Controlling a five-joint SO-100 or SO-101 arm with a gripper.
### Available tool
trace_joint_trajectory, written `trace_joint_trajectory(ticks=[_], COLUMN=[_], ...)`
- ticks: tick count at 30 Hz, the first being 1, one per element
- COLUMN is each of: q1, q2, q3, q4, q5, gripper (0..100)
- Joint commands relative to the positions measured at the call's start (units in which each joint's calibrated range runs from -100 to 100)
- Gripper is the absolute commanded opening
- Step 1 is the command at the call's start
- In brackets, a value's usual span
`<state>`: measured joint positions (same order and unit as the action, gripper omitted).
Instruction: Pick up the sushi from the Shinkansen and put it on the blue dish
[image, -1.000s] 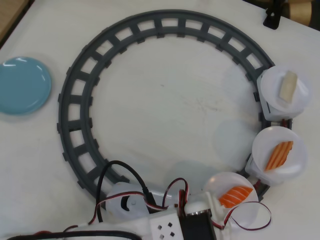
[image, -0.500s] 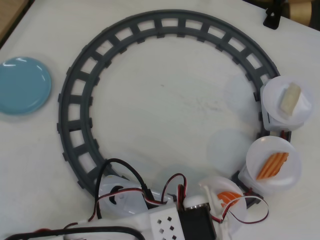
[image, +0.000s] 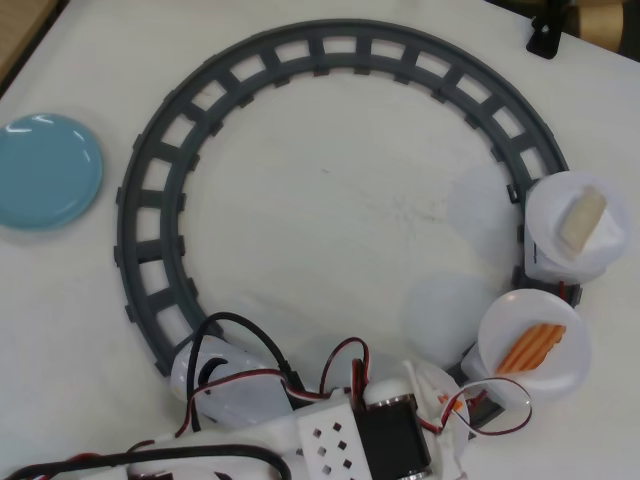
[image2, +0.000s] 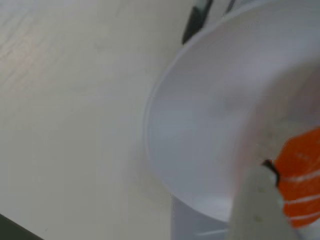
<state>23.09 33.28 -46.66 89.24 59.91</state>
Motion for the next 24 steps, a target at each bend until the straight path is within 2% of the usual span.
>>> trace_joint_trajectory(ticks=[1,11,18,24], q1=[0.15,0.94,0.77,0.68], q2=[0.94,3.68,3.1,2.85], q3=[-0.5,-1.22,-1.13,-1.22], q4=[-0.2,-0.28,0.48,1.24], q5=[-0.34,-1.8,-2.11,-3.47], gripper=[30,29,10,6])
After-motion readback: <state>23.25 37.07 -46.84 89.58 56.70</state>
